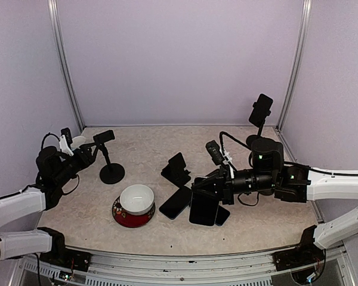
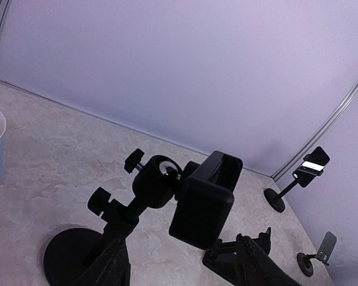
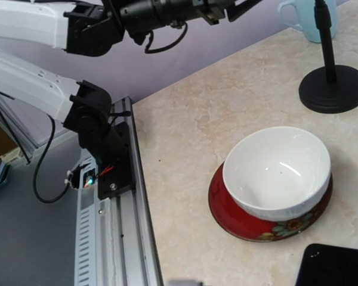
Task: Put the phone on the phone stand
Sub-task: Pick up the phone stand from the center of the board.
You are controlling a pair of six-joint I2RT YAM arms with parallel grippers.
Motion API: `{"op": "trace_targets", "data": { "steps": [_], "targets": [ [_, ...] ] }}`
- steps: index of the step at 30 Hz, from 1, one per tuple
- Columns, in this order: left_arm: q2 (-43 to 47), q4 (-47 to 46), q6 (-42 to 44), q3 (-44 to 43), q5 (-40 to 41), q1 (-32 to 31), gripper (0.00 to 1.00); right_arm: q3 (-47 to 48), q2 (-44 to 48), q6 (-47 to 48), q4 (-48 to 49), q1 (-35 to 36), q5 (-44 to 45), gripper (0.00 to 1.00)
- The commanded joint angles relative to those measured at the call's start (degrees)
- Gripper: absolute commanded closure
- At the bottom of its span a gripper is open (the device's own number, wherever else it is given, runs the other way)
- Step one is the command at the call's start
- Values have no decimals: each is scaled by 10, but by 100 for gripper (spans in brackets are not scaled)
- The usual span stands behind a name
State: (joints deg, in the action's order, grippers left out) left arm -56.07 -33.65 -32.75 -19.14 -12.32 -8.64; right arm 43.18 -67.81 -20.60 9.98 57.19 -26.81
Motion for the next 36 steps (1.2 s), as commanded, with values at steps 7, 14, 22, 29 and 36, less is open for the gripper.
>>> {"op": "trace_targets", "data": {
  "steps": [7, 14, 22, 29, 36],
  "targets": [
    [-53, -72, 9, -26, -3, 4, 42, 8, 1, 5, 20, -7, 1, 100],
    [-66, -101, 13, -24, -14, 4, 43, 8, -1, 6, 20, -11, 0, 100],
    [-90, -115, 15, -29, -14, 4, 58, 8, -6, 6, 21, -14, -4, 100],
    [-98, -125, 17, -35, -26, 4, 73, 9, -8, 6, 21, -16, -7, 100],
    [-78, -148, 6, -39, -66, 2, 91, 14, -8, 5, 18, -18, -10, 100]
  ]
}}
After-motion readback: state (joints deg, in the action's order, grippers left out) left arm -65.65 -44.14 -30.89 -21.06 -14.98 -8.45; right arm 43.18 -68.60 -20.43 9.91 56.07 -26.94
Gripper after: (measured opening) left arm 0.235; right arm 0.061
